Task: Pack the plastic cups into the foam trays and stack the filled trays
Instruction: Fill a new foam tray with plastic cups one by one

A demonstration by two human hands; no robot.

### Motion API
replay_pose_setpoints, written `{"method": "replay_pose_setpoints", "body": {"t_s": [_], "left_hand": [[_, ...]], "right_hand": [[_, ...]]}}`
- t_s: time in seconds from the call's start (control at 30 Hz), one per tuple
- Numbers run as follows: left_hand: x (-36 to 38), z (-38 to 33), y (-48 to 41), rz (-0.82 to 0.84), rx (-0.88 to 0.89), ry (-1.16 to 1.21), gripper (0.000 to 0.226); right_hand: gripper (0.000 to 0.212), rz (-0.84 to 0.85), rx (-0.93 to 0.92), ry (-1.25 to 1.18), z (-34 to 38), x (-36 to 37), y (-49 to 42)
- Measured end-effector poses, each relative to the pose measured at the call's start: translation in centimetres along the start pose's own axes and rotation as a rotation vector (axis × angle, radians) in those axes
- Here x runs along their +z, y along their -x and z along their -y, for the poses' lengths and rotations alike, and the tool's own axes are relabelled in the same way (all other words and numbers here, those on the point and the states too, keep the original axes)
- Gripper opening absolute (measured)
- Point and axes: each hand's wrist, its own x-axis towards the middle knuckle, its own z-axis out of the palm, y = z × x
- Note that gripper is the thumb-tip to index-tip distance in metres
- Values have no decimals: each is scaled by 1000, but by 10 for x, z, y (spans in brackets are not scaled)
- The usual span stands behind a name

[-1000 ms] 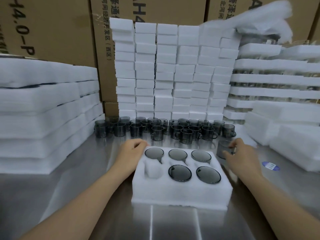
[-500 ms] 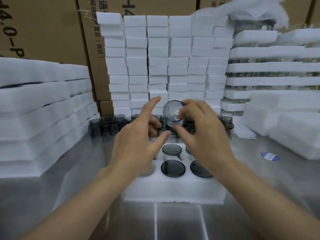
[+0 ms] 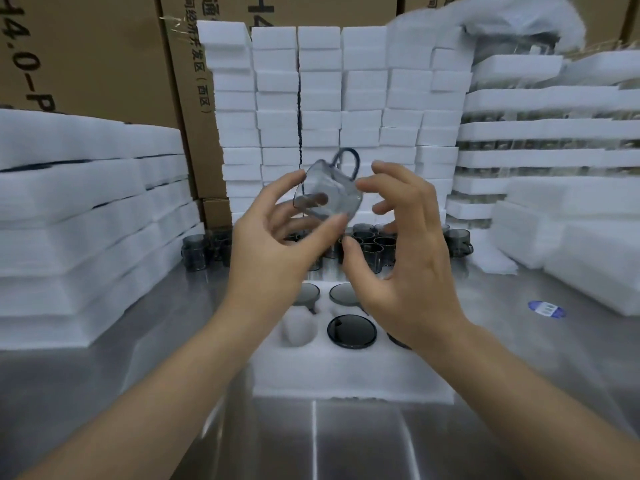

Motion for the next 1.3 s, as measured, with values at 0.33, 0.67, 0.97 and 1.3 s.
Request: {"method": "replay_pose_setpoints", "body": {"t_s": [0.33,0.67,0.97,1.3], "left_hand": [[-1,-13,0,293,-681,871,66],[8,-9,3,219,-536,343,50],[-4,-5,-6,181,-362,228,33],[-16,6,-13,254,-416,235,52]], "right_hand": [[59,4,10,13,8,5,5],[63,-26,216,-40,9,7,4],[35,219,799,-690,18,6,-5],[43,321,1002,-789,17,11,-5]]}}
